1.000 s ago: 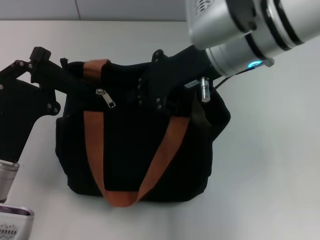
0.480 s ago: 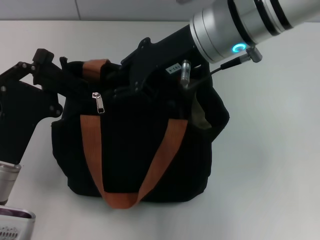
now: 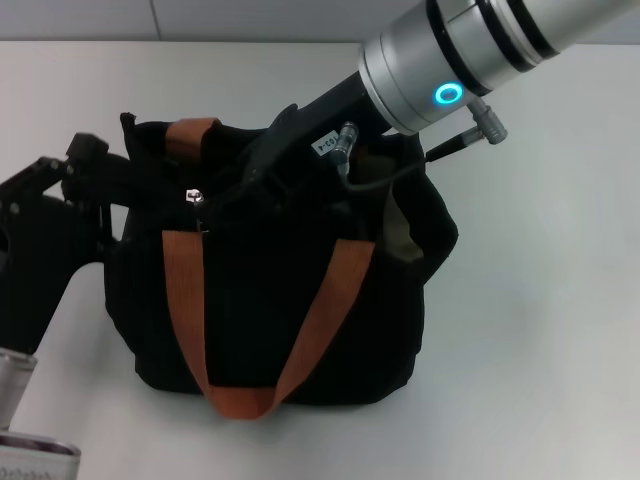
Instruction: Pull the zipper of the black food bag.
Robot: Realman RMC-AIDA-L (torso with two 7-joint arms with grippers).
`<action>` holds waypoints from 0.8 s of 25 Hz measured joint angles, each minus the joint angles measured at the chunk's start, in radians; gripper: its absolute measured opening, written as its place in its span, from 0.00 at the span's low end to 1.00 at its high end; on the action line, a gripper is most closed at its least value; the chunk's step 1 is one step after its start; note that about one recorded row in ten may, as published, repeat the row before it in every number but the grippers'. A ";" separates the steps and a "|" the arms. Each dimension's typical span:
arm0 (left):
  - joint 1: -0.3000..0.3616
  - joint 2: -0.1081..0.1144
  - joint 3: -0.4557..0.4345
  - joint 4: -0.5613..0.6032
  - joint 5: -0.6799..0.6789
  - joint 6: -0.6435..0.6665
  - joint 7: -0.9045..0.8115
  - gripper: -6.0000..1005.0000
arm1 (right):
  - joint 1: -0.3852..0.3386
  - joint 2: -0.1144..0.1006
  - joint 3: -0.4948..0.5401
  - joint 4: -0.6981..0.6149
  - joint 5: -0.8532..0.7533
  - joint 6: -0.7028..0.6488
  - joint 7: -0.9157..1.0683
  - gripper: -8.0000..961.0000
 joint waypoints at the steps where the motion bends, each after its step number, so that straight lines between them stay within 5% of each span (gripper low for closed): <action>1: 0.016 0.000 0.000 0.000 0.000 -0.011 0.025 0.02 | 0.001 0.001 -0.002 0.004 0.001 0.004 0.001 0.45; 20: 0.044 0.000 -0.020 0.000 -0.005 -0.057 0.044 0.02 | 0.064 0.005 -0.045 0.164 0.080 0.082 0.012 0.38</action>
